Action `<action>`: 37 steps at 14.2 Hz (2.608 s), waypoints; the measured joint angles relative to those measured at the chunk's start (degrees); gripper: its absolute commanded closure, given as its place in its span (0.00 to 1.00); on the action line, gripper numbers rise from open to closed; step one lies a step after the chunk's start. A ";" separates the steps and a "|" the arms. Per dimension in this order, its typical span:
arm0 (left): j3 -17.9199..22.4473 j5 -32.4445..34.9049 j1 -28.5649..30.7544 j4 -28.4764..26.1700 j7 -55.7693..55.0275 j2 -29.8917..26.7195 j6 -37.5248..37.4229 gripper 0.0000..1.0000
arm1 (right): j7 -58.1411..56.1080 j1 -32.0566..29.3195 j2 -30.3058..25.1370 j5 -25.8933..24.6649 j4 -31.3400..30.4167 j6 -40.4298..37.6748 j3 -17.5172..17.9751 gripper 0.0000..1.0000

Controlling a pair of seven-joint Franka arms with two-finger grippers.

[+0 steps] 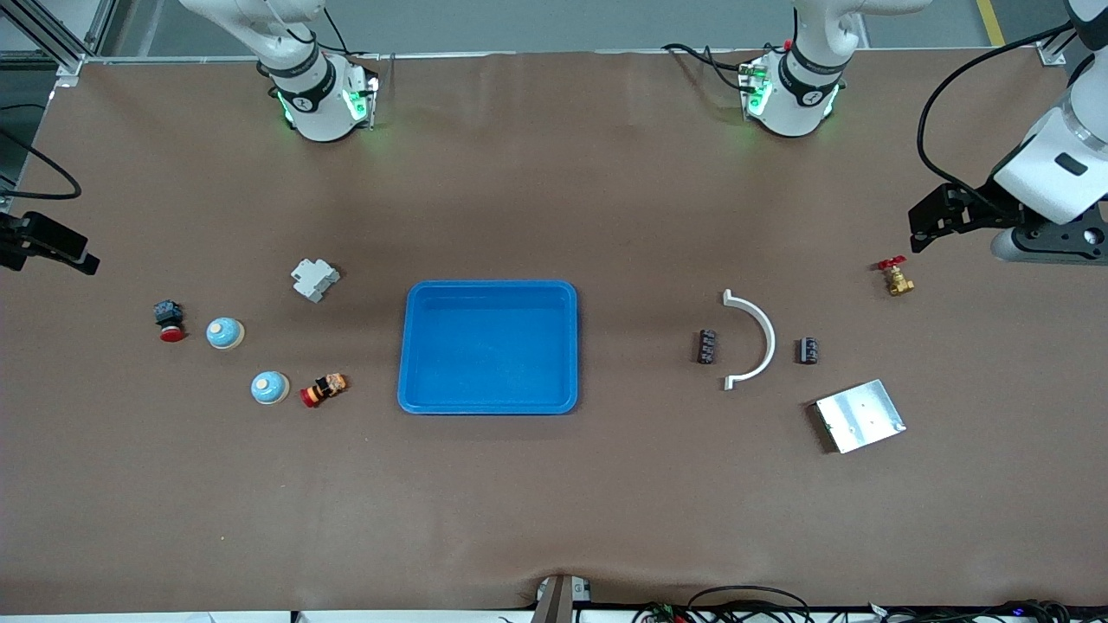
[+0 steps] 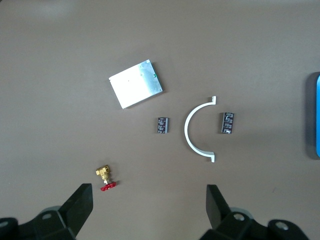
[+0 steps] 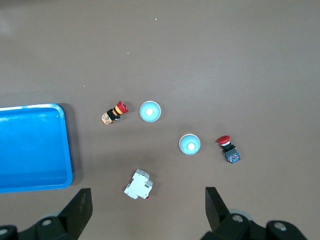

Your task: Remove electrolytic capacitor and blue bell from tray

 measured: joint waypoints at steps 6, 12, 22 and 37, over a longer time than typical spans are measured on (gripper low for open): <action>-0.56 0.00 -0.30 -0.09 -1.06 0.00 -0.01 0.00 | -0.01 0.00 0.00 0.00 0.00 0.00 0.00 0.00; -1.21 0.00 -0.34 0.84 -1.06 -0.08 0.00 0.00 | -0.02 -0.01 0.00 0.00 0.00 0.00 -0.01 0.00; -2.29 -0.62 -0.39 1.24 -1.39 0.04 0.00 0.00 | -0.04 -0.13 0.00 0.00 0.00 0.02 -0.06 0.00; -2.34 -0.77 -0.24 1.14 -1.79 0.63 0.00 0.00 | -0.57 0.35 -0.01 -0.62 1.38 0.02 0.89 0.00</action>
